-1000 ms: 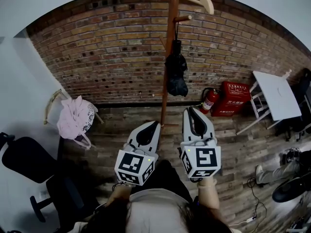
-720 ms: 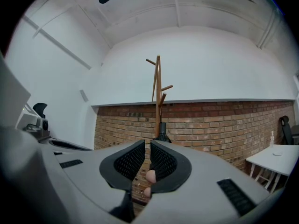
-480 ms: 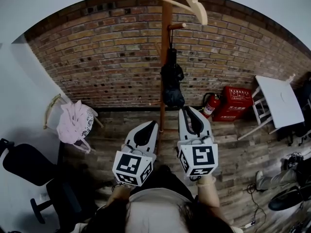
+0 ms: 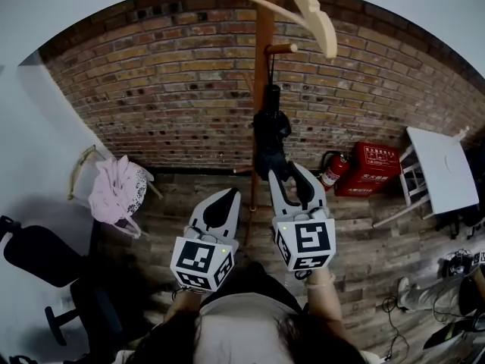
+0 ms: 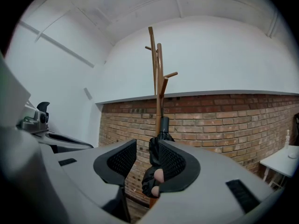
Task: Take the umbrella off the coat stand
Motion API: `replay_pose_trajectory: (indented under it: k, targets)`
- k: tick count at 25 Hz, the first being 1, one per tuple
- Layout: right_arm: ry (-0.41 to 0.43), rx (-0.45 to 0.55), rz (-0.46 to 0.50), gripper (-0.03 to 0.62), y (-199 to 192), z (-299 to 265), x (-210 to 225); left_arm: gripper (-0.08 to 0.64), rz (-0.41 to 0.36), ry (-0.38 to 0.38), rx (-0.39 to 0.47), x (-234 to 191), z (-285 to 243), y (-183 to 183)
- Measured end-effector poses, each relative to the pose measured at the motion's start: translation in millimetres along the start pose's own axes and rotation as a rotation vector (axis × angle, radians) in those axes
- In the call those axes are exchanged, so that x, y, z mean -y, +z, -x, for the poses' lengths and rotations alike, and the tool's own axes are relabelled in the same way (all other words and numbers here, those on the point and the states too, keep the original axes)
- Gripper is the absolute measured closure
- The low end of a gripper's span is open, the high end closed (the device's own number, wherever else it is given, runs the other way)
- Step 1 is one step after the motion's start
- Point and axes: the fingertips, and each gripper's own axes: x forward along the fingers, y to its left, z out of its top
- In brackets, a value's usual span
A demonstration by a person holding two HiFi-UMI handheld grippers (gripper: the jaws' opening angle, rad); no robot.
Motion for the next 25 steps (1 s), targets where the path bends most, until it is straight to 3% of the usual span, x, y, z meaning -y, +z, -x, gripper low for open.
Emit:
replay_pose_trajectory:
  k: [11,25]
  targets:
    - [0.026,-0.055,0.004,0.356,-22.0,-46.7,14.0,0.551,0.008,0.048,-0.019,-28.3,-27.4,-2.2]
    - [0.037,-0.151,0.009,0.301,-54.3,-91.2,28.3,0.551,0.018,0.098,-0.052,-53.1,-48.2,-11.5]
